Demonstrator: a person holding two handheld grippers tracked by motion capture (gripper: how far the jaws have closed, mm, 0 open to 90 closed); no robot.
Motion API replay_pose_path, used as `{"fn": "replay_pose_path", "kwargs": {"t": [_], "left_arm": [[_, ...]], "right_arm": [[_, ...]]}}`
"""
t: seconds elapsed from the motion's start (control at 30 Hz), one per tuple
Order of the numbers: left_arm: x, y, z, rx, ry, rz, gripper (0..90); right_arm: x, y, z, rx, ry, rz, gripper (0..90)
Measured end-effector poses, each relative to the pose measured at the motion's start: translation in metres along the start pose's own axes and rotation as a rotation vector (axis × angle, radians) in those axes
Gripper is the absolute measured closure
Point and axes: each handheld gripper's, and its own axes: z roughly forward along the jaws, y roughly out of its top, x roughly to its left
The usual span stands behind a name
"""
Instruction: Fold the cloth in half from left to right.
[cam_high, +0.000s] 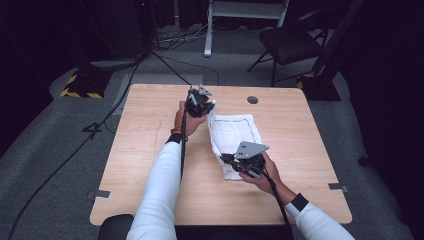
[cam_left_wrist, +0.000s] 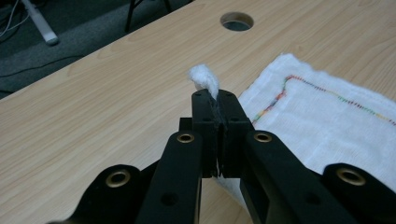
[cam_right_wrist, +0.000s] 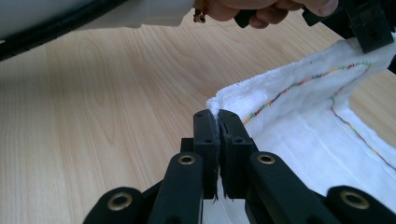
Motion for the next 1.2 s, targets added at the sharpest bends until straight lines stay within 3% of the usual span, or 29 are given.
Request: {"fn": "replay_pose_path", "kwargs": {"t": [0.07,0.37,0.63,0.93,1.2], "left_arm": [[-0.007,0.005,0.005,0.005,-0.001,0.02,87.6],[-0.031,0.025,0.024,0.0,-0.035,0.041,87.6],[-0.05,0.032,0.041,0.006,-0.054,0.066,87.6],[-0.067,0.036,0.062,0.025,-0.061,0.081,87.3],[-0.081,0.039,0.077,0.05,-0.062,0.097,84.2]], "right_arm": [[-0.002,-0.003,-0.003,0.002,-0.002,0.004,86.9],[-0.01,-0.026,-0.035,0.012,-0.045,0.033,87.0],[-0.018,-0.043,-0.055,0.019,-0.078,0.081,86.9],[-0.022,-0.063,-0.071,0.044,-0.114,0.117,86.9],[-0.023,-0.072,-0.074,0.074,-0.126,0.135,86.7]]}}
